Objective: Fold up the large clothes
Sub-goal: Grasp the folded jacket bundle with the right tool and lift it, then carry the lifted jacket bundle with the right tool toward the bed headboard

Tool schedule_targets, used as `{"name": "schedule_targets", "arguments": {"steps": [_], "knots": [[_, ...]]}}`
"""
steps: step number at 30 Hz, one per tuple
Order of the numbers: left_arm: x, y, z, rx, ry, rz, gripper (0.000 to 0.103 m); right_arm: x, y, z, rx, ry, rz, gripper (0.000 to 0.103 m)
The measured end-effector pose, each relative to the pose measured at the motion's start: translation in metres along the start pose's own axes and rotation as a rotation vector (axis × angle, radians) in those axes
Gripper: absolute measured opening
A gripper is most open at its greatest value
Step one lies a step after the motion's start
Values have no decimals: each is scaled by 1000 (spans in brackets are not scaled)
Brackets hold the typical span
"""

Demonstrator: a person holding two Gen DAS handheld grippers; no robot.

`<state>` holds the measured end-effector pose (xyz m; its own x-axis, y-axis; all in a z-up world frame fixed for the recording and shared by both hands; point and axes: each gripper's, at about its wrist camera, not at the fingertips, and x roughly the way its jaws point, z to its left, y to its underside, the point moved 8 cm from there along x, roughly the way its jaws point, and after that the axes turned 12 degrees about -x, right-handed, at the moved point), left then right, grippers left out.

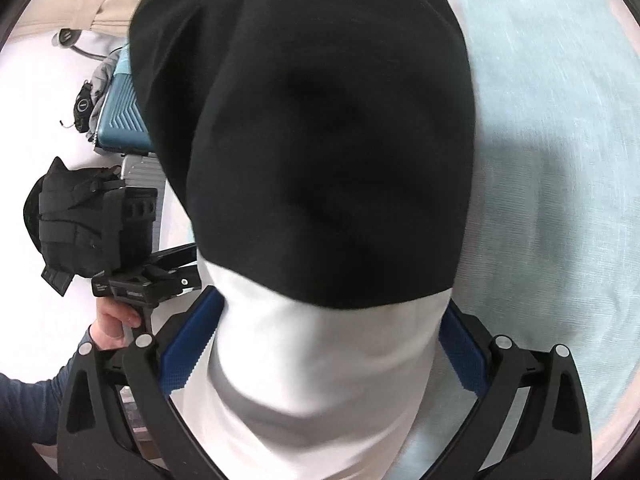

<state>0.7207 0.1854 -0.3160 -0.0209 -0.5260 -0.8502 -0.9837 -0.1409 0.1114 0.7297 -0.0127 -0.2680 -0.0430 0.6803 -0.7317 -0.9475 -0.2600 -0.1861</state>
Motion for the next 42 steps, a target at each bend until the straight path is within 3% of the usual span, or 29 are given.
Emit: {"name": "schedule_targets", "arguments": {"steps": [3,5,8,10,15,19,22,25,28,30,32,40,42], "knots": [[-1,1,2,13,-4,-20,93,-2,-1,8,-50,14,-17,94],[-6,8,13,11,-12,-38,78,-3,-1,13,-73,24,-21,83],[-11,17,15,-4,11,-55,62,-3,-1,13,-84,30,-17,77],[-11,18,18,-10,35,-51,59,0,-2,16,-84,32,-18,77],[-6,16,8,53,-6,-52,59,4,-2,12,-71,32,-10,87],[-9,30,-25,87,49,-52,61,9,-1,9,-73,46,-8,93],[-4,31,-32,111,36,-45,66,15,-1,9,-64,45,-5,97],[5,27,-31,64,37,-42,73,16,-1,11,-75,49,-15,95],[5,22,-36,58,43,-50,73,12,-1,13,-71,36,-27,80],[4,24,-42,68,37,-68,67,7,0,16,-84,17,-29,69],[-7,27,-36,71,35,-87,51,1,0,19,-92,7,-36,58],[-10,36,-61,150,17,-111,15,-18,2,37,-103,-71,-116,48],[-12,39,-70,172,7,-117,13,-24,2,44,-109,-92,-138,47]]}}
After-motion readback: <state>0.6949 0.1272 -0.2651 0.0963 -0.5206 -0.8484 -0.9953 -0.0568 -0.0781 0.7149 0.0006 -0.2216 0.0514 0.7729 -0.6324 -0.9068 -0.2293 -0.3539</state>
